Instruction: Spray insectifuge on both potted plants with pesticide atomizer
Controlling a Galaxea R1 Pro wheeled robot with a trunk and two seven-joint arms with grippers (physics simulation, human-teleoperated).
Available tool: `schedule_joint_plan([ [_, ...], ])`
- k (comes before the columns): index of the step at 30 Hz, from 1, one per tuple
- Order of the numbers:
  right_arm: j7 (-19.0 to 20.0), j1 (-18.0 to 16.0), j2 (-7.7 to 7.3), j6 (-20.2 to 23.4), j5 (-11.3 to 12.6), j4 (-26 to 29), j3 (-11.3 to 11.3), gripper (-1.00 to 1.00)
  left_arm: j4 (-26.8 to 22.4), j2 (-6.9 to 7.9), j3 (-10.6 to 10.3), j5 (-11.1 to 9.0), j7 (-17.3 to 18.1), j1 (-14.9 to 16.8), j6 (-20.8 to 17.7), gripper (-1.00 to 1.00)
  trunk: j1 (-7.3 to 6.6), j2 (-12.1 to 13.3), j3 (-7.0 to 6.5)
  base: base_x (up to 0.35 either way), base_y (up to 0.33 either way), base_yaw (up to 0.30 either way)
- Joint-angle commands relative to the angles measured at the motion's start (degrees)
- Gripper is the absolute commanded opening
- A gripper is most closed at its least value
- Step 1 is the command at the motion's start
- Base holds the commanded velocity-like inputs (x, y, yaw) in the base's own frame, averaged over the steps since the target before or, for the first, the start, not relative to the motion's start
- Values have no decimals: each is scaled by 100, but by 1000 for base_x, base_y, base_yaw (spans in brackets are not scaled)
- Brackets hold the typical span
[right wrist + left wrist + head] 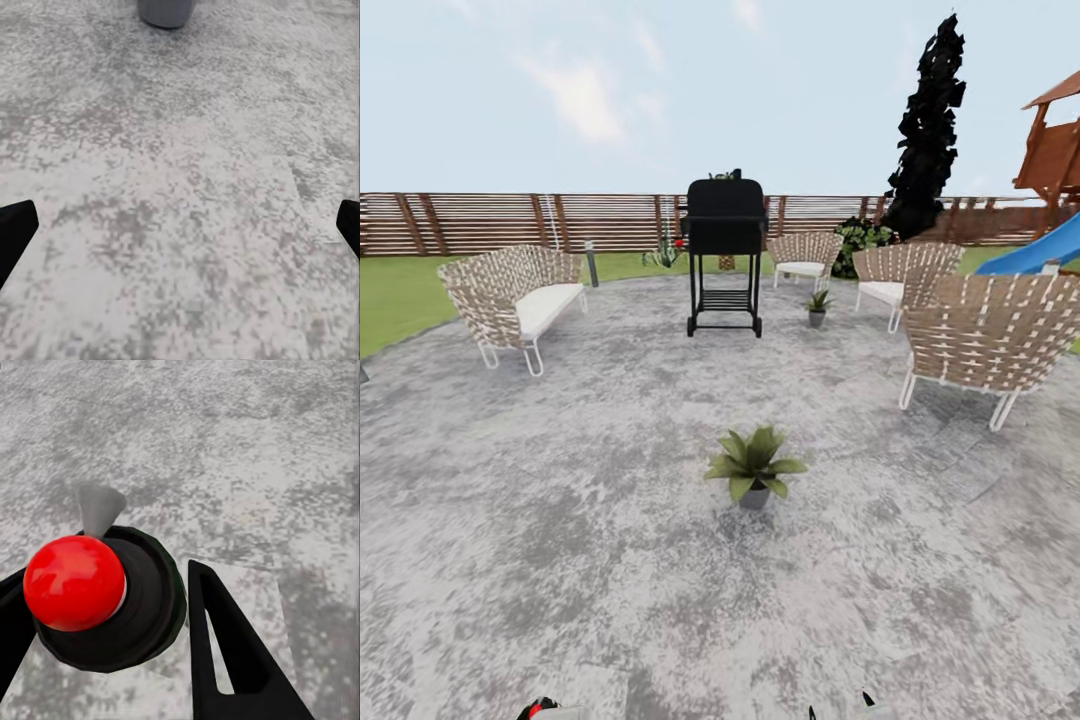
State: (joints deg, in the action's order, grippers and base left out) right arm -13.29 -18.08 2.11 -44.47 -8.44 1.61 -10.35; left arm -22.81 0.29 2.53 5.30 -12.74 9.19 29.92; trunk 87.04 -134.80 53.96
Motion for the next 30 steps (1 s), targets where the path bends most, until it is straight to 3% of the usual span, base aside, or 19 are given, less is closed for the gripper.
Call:
schedule_joint_plan([
  [1, -60, -2, 4, -1, -55, -3, -15, 100, 4, -3, 19, 59, -27, 4, 14, -100, 2, -2, 5, 285, -173, 246],
  [12, -71, -2, 0, -1, -53, -3, -11, 100, 4, -3, 19, 59, -27, 4, 14, -100, 2, -2, 5, 280, -176, 244],
  [18, -75, -2, 5, -1, -53, 5, -11, 100, -2, 0, 20, 51, -27, 4, 16, -100, 2, -2, 5, 259, -165, 40],
  [25, -54, -2, 8, 15, -71, 27, -39, 100, -56, 1, -7, 82, 22, 6, 4, -100, 2, -2, 5, 53, -34, 3],
  [28, -45, -2, 5, 28, -79, 125, -291, 100, -69, 50, -46, 131, 143, 50, -31, -100, 2, -2, 5, 3, -2, 0],
  [30, 12, -2, -19, 38, -82, 365, -489, 100, -34, 101, -136, 253, 598, 82, -80, -100, 2, -2, 5, 1, 0, 0],
])
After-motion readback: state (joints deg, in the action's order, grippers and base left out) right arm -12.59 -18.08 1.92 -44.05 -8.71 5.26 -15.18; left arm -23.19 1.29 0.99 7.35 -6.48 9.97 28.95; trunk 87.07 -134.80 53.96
